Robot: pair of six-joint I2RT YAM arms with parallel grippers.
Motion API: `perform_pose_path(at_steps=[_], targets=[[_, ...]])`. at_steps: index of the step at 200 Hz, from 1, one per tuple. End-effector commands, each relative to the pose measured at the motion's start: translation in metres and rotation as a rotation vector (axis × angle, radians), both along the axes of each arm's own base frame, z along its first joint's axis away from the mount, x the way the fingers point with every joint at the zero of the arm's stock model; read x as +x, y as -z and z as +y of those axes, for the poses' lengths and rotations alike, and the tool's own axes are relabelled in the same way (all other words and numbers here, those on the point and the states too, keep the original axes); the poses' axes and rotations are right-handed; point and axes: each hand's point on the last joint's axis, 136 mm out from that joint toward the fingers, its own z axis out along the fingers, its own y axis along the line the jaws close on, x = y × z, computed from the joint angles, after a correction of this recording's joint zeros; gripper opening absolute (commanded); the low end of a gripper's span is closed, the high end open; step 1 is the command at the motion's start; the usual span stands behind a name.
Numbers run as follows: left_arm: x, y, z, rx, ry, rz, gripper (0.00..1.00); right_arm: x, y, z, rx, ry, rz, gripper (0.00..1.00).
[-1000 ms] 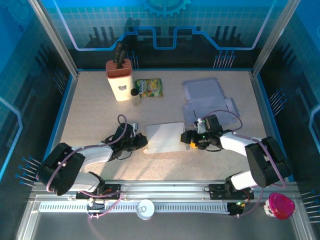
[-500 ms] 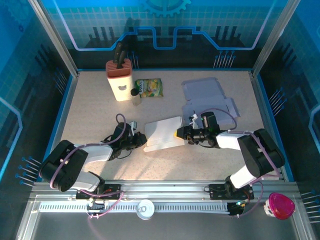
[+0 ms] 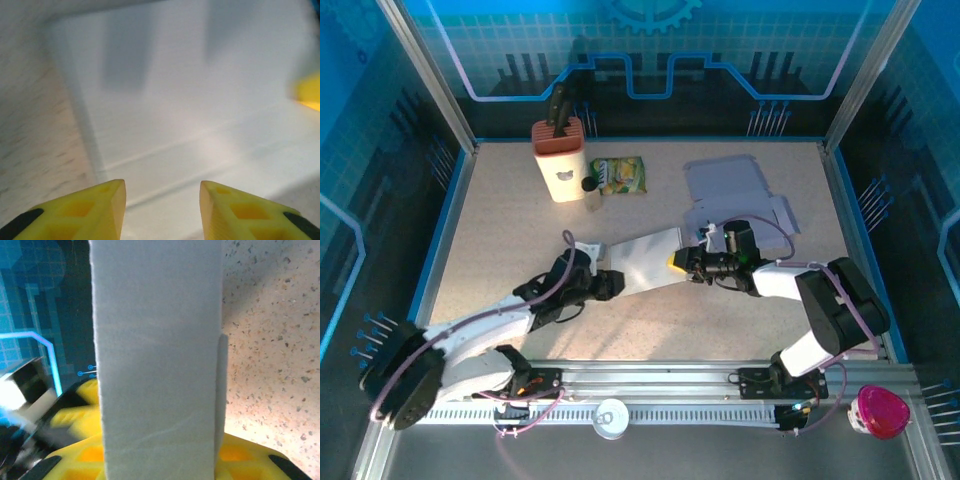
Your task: Fold the paper box
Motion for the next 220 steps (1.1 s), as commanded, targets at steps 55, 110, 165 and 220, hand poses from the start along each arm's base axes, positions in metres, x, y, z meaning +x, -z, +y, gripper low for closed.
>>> perform_pose_path(at_steps=[55, 110, 165, 220], targets=[[-0.029, -0.036, -0.049, 0.723, 0.445, -0.633, 0.46, -0.005, -0.033, -0.010, 0.068, 0.100, 0.187, 0.30], [0.002, -0.038, -0.051, 1.015, 0.356, -0.746, 0.51, -0.012, -0.047, -0.023, 0.053, 0.120, 0.250, 0.30], [0.007, -0.020, -0.065, 1.148, 0.389, -0.805, 0.53, -0.014, -0.051, -0.028, 0.089, 0.136, 0.290, 0.29], [0.012, -0.024, -0.077, 1.144, 0.389, -0.843, 0.50, -0.018, -0.049, -0.029, 0.107, 0.136, 0.327, 0.29]])
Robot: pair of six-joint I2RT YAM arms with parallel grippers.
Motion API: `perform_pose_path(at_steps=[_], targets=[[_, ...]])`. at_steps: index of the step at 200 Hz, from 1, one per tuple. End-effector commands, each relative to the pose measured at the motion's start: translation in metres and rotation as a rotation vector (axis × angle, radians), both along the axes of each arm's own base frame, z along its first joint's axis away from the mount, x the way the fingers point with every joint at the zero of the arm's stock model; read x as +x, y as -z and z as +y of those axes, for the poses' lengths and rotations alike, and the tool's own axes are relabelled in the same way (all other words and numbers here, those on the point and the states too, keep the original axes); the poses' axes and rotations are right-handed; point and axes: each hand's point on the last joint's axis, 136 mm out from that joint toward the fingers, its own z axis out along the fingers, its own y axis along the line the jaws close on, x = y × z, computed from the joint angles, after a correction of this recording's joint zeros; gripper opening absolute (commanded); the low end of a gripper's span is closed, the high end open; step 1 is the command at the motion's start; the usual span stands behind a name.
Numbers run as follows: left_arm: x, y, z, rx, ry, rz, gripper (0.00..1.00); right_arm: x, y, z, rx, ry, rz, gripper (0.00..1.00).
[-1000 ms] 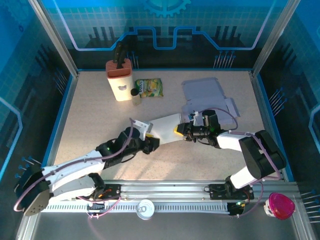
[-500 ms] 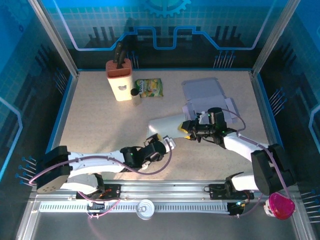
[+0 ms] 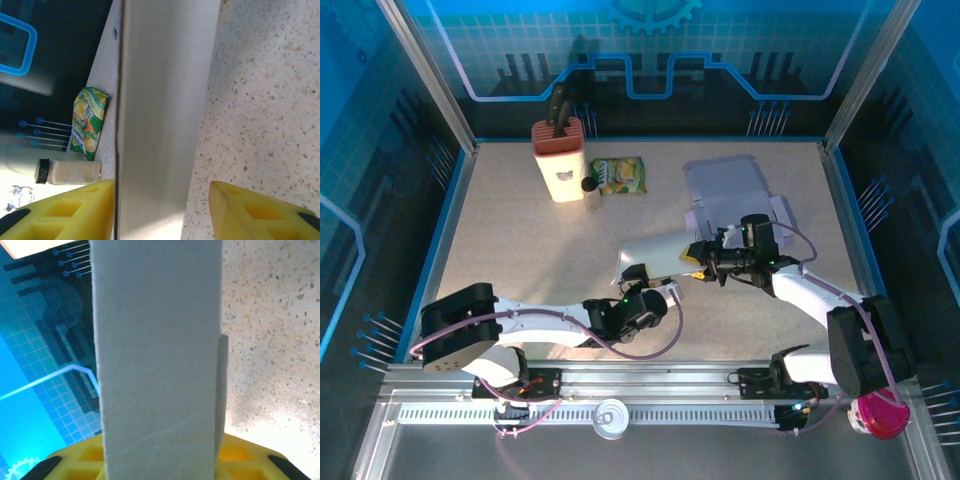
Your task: Fold the paper box
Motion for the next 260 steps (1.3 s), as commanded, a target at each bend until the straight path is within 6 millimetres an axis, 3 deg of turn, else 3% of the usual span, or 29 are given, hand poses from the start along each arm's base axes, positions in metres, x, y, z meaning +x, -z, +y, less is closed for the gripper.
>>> perform_pose_path(at_steps=[1, 35, 61, 83, 105, 133, 155, 196, 226, 260], targets=[[0.007, -0.018, -0.011, -0.030, -0.003, -0.057, 0.50, -0.005, -0.007, -0.002, 0.036, -0.007, 0.023, 0.29], [0.003, -0.016, -0.015, -0.020, 0.022, -0.016, 0.33, -0.006, -0.005, -0.004, 0.044, -0.002, 0.029, 0.35], [-0.009, -0.013, -0.015, -0.031, 0.059, 0.090, 0.28, -0.001, -0.008, -0.014, 0.055, 0.025, 0.007, 0.53], [-0.021, -0.016, -0.011, -0.043, 0.067, 0.217, 0.26, 0.004, -0.024, -0.035, 0.042, 0.095, -0.078, 0.72], [-0.031, -0.022, -0.003, -0.081, 0.037, 0.367, 0.25, 0.003, -0.042, -0.067, -0.023, 0.229, -0.182, 0.81], [-0.048, -0.020, 0.010, -0.118, -0.022, 0.602, 0.21, -0.012, -0.055, -0.101, -0.150, 0.373, -0.250, 0.81], [-0.056, -0.015, 0.022, -0.115, -0.087, 0.735, 0.19, -0.029, -0.053, -0.107, -0.231, 0.420, -0.256, 0.72], [-0.059, -0.012, 0.034, -0.107, -0.147, 0.912, 0.18, -0.054, -0.040, -0.090, -0.354, 0.435, -0.299, 0.67], [-0.060, -0.011, 0.033, -0.099, -0.123, 1.013, 0.16, -0.058, -0.025, -0.058, -0.364, 0.400, -0.317, 0.65], [-0.057, -0.003, 0.029, -0.080, -0.110, 1.080, 0.15, -0.054, -0.027, -0.016, -0.334, 0.364, -0.350, 0.67]])
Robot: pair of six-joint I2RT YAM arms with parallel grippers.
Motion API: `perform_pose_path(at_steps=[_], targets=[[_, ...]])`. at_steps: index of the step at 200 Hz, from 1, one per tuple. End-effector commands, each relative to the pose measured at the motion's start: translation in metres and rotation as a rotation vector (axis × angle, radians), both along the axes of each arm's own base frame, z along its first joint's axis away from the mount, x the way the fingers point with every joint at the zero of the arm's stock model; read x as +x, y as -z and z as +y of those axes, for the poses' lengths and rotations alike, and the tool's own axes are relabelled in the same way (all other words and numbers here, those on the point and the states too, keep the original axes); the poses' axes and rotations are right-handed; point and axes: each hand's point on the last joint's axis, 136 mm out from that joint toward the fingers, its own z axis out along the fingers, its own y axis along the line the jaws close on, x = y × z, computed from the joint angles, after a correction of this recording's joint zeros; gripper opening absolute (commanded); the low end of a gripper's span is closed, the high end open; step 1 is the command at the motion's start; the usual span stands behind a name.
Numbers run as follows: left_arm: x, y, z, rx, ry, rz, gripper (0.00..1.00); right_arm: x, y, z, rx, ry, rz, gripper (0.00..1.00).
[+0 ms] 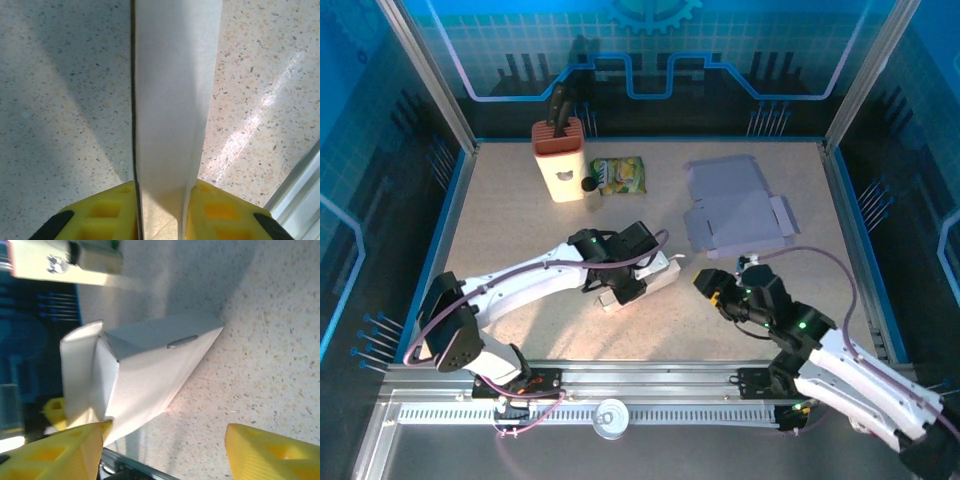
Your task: Fold the paper box
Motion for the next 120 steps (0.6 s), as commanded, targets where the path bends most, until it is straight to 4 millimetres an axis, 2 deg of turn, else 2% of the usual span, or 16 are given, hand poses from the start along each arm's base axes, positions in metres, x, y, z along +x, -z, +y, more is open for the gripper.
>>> perform_pose_path(at_steps=[1, 39, 66, 77, 120], targets=[[-0.021, 0.013, 0.002, 0.020, 0.045, 0.159, 0.15, 0.021, -0.013, 0.013, 0.038, 0.102, -0.075, 0.67], [-0.010, 0.020, 0.004, 0.046, 0.053, 0.163, 0.15, 0.030, -0.011, 0.039, 0.084, 0.103, -0.061, 0.68], [0.000, 0.020, 0.004, 0.034, 0.058, 0.149, 0.19, 0.037, -0.006, 0.052, 0.102, 0.105, -0.025, 0.66], [0.003, 0.020, 0.004, 0.034, 0.060, 0.142, 0.24, 0.040, -0.003, 0.057, 0.107, 0.107, -0.013, 0.65], [0.015, 0.024, 0.009, 0.045, 0.057, 0.089, 0.33, 0.048, 0.004, 0.068, 0.120, 0.113, 0.013, 0.63]])
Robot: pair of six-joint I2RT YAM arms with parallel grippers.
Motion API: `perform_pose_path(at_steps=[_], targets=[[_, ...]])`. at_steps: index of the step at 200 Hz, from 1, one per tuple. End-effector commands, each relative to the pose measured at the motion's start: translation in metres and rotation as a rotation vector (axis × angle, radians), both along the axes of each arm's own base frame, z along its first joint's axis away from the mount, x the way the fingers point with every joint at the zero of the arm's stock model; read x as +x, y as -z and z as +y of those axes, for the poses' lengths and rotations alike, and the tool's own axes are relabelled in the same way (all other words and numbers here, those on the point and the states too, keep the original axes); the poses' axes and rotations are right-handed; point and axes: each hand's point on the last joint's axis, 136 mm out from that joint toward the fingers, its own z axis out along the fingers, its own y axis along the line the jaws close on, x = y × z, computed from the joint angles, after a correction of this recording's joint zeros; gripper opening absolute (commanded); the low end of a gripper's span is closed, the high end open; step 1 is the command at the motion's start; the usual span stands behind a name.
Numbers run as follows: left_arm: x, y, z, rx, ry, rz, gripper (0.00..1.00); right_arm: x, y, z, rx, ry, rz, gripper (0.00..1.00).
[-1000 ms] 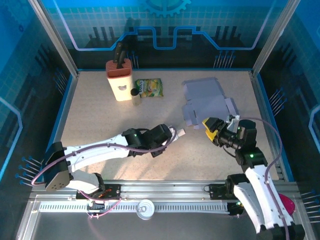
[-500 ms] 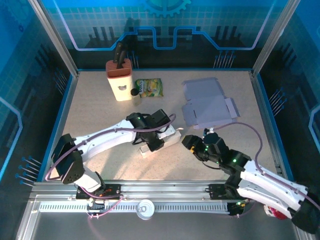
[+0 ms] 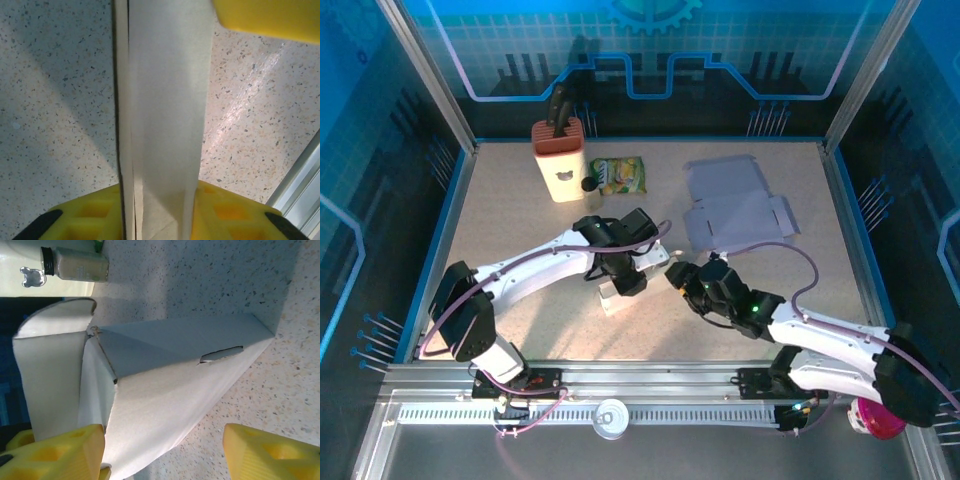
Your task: Fold the paper box
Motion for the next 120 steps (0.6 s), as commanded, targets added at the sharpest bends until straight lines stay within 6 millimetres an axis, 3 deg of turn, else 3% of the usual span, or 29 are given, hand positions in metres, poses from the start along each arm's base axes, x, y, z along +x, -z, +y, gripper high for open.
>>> perform_pose_path(at_steps=[1, 62, 91, 120], targets=[[0.000, 0.017, 0.006, 0.042, 0.019, 0.021, 0.33, 0.012, -0.025, 0.013, 0.081, 0.022, -0.041, 0.63], [0.009, 0.015, 0.006, 0.039, 0.019, -0.033, 0.33, 0.018, -0.014, 0.013, 0.030, 0.027, 0.006, 0.63], [0.011, 0.013, 0.005, 0.035, 0.017, -0.047, 0.34, 0.018, 0.004, 0.013, 0.003, 0.031, 0.067, 0.54], [0.014, 0.010, 0.003, 0.023, 0.018, -0.066, 0.35, 0.017, 0.008, 0.010, -0.022, 0.036, 0.092, 0.50]])
